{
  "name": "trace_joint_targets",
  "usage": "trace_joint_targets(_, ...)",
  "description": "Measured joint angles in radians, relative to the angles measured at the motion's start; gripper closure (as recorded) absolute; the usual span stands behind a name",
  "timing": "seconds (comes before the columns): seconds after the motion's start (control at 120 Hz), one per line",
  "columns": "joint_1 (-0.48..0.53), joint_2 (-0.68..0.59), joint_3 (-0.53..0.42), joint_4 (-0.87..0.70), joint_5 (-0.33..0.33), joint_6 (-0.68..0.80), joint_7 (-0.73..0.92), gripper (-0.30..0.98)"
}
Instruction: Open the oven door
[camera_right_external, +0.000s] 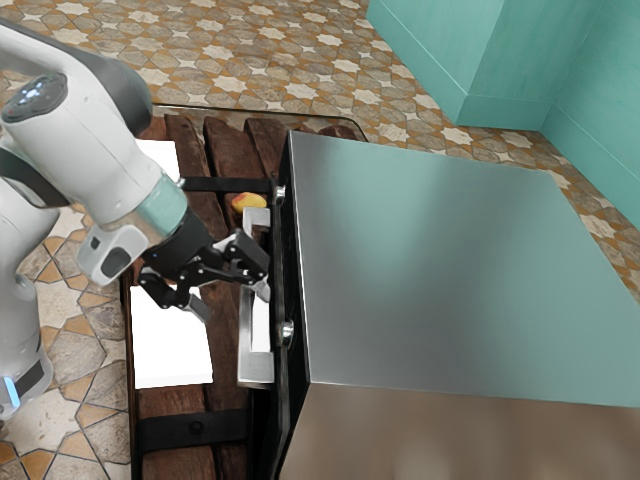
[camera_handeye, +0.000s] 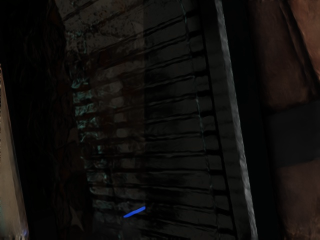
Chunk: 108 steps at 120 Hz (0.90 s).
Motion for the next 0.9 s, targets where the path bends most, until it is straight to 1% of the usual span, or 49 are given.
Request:
trace_joint_targets(0.05, -0.009, -0.027, -0.024, 0.002, -0.017, -0.037, 0.002, 0.05)
trace_joint_targets(0.117, -0.023, -0.112, -0.141, 0.003, -0.075, -0.117, 0.005, 0.05)
trace_joint_targets(0.175, -0.032, -0.199, -0.296, 0.002, -0.171, -0.21, 0.009, 0.03)
trace_joint_targets(0.208, -0.052, -0.233, -0.398, 0.002, -0.241, -0.269, 0.011, 0.08)
trace_joint_targets(0.25, -0.09, -0.253, -0.532, 0.016, -0.33, -0.345, 0.01, 0.07)
trace_joint_targets(0.275, -0.12, -0.259, -0.602, 0.084, -0.367, -0.397, 0.009, 0.05)
trace_joint_targets(0.3, -0.139, -0.263, -0.645, 0.207, -0.37, -0.452, 0.006, 0.04)
trace_joint_targets(0.317, -0.146, -0.263, -0.655, 0.321, -0.346, -0.488, 0.004, 0.04)
trace_joint_targets(0.333, -0.149, -0.261, -0.643, 0.433, -0.307, -0.52, 0.001, 0.03)
trace_joint_targets(0.367, -0.144, -0.236, -0.578, 0.616, -0.209, -0.57, -0.004, 0.03)
trace_joint_targets(0.383, -0.14, -0.204, -0.534, 0.693, -0.152, -0.59, -0.006, 0.02)
trace_joint_targets(0.417, -0.1, -0.089, -0.407, 0.867, -0.028, -0.622, -0.011, 0.02)
trace_joint_targets(0.433, -0.06, -0.026, -0.339, 0.95, 0.026, -0.633, -0.015, 0.01)
trace_joint_targets(0.45, -0.01, 0.056, -0.264, 1.036, 0.073, -0.641, -0.022, 0.01)
trace_joint_targets(0.467, 0.035, 0.163, -0.178, 1.131, 0.114, -0.648, -0.034, 0.01)
trace_joint_targets(0.483, 0.069, 0.278, -0.084, 1.222, 0.146, -0.656, -0.049, 0.01)
trace_joint_targets(0.5, 0.094, 0.39, 0.019, 1.304, 0.159, -0.668, -0.065, 0.01)
trace_joint_targets(0.517, 0.113, 0.498, 0.139, 1.373, 0.153, -0.684, -0.084, 0.01)
trace_joint_targets(0.533, 0.127, 0.595, 0.255, 1.422, 0.131, -0.701, -0.104, 0.01)
trace_joint_targets(0.558, 0.147, 0.712, 0.386, 1.472, 0.1, -0.726, -0.134, 0.01)
trace_joint_targets(0.592, 0.176, 0.836, 0.496, 1.51, 0.061, -0.756, -0.174, 0.01)
trace_joint_targets(0.633, 0.214, 0.948, 0.589, 1.533, 0.012, -0.787, -0.222, 0.0)
trace_joint_targets(0.683, 0.261, 1.048, 0.649, 1.511, -0.062, -0.815, -0.275, 0.0)
trace_joint_targets(0.75, 0.245, 1.111, 0.677, 1.484, -0.132, -0.838, -0.34, 0.0)
trace_joint_targets(0.817, 0.233, 1.129, 0.686, 1.476, -0.175, -0.855, -0.397, 0.0)
trace_joint_targets(0.9, 0.231, 1.135, 0.689, 1.474, -0.204, -0.87, -0.461, 0.0)
